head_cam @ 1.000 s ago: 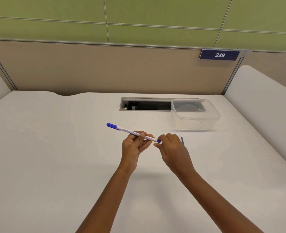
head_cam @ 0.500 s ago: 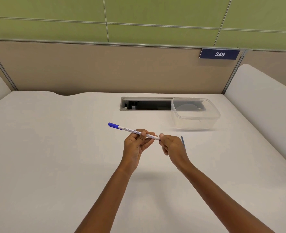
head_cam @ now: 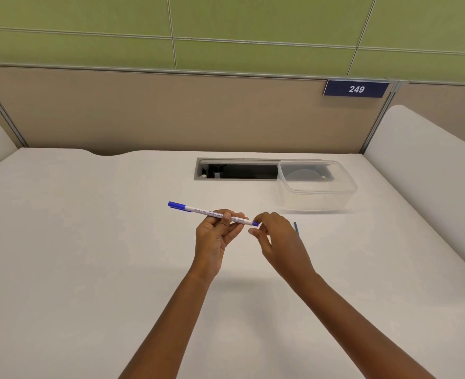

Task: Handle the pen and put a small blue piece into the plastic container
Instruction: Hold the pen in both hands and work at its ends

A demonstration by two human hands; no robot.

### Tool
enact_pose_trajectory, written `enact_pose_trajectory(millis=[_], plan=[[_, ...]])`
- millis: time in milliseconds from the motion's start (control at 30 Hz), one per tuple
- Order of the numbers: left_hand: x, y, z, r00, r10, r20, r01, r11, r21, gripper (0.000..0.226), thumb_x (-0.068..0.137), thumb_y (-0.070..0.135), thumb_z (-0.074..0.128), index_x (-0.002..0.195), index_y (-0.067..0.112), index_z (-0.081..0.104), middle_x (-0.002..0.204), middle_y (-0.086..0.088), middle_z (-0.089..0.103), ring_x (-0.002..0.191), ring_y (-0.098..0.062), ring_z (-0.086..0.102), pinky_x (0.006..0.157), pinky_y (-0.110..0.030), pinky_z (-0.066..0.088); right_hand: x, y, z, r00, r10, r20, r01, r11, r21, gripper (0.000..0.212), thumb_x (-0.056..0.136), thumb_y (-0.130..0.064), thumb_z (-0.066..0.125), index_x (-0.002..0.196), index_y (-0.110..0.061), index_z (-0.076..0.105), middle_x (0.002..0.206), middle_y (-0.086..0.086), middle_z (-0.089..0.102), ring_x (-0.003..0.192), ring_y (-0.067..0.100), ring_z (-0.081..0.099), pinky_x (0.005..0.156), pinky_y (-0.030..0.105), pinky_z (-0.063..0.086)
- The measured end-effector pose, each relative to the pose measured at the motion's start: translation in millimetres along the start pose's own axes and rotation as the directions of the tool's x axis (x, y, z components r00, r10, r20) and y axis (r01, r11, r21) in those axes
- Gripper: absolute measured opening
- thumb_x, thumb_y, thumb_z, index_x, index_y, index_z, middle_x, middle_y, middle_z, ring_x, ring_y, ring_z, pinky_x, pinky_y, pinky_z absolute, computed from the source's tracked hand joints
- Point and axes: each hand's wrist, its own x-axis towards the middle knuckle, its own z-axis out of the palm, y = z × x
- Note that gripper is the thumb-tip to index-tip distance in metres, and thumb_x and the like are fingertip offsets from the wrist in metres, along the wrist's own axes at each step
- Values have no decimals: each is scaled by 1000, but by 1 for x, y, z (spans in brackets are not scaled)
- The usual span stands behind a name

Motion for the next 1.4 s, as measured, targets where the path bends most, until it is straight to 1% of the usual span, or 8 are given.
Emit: enact_pose_trajectory(millis=[200,433,533,700,800,933,1133,1400], plan=[[-1,0,2,1000,-9,3,9,999,-31,16,91,5,44,83,6,58,71,-3,75,73,-19,73,62,-20,58,6,1,-6,989,-142,-31,139,988,-72,10,84,-10,57,82,-2,62,72,16,57,67,28,48,53,27,31],[0,-1,4,999,7,36,-6,1000,-22,18,91,4,43,81,6,58,72,-3,75,74,-18,73,63,-20,57,12,0,-4,977,198,78,-212,876,434,34,89,-11,49,56,-17,49,56,1,46,58,16,40,55,17,30],[2,-1,6,999,12,41,-12,1000,-11,18,91,4,44,81,6,58,72,-3,76,75,-18,73,63,-19,57,16,-4,-6,918,340,205,-390,673,628,45,93,-16,45,48,-16,45,44,-6,40,49,14,36,51,21,30],[4,-2,8,999,26,31,-27,999,18,17,91,4,45,81,7,59,72,-2,75,75,-18,72,64,-20,58,24,-4,-8,688,423,589,-686,117,718,47,93,-25,40,47,-17,38,33,-9,33,38,8,35,41,18,30],[4,-1,8,999,30,12,-30,1000,8,17,91,4,45,82,7,59,72,-2,76,75,-17,72,65,-20,58,23,-5,-6,777,431,458,-625,443,643,46,96,-30,37,53,-16,49,42,-6,43,47,10,41,48,19,36],[6,0,8,999,15,-32,-16,1000,-19,16,90,4,46,84,8,60,72,-1,76,75,-18,73,66,-21,59,15,-1,0,984,164,66,-176,954,242,16,92,-25,47,87,-12,56,71,0,57,68,18,53,59,19,37],[5,-1,6,999,2,-44,-2,1000,-8,15,90,5,46,85,8,60,70,-1,76,73,-18,73,65,-21,59,13,3,-4,989,-144,-12,142,983,-118,12,83,-10,60,88,0,62,78,20,63,69,32,56,55,35,45],[4,0,5,1000,4,-12,-4,1000,-13,16,90,5,45,83,7,60,71,-2,76,74,-18,73,62,-20,58,19,3,-6,997,57,48,-66,975,213,16,88,-10,52,79,-5,64,71,8,55,70,18,43,57,21,28]])
